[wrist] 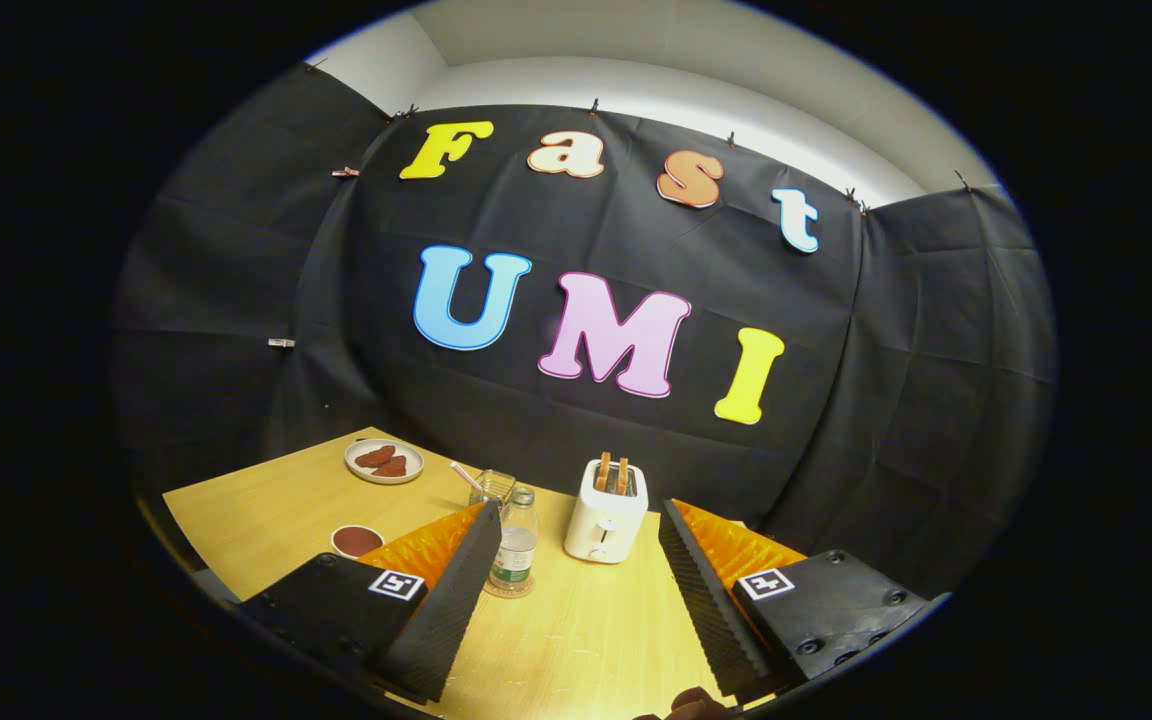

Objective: Take the bottle from table, then pour the juice into the cup, finally place the bottle on the coaster

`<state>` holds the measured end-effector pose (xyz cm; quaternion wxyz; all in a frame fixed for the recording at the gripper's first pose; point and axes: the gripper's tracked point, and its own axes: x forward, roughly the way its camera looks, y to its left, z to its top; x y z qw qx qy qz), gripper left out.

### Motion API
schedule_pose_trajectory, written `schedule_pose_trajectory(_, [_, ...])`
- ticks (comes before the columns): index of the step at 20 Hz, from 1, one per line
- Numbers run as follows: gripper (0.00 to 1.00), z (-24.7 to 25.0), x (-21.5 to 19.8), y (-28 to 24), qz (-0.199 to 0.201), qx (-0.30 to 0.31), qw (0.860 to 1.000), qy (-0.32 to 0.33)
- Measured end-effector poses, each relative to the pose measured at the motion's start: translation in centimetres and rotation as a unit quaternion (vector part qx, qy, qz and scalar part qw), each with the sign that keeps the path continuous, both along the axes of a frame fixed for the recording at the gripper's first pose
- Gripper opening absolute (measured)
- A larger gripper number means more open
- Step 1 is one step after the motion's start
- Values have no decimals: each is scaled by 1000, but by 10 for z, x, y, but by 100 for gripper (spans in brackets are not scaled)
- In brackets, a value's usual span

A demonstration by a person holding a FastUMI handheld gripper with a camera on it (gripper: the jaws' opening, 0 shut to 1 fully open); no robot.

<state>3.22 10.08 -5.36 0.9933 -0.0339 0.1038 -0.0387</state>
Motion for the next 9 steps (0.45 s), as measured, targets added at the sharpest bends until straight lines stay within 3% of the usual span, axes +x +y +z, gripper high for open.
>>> schedule_pose_trajectory(9, [97,8,-1,-19,-20,4,1000,1])
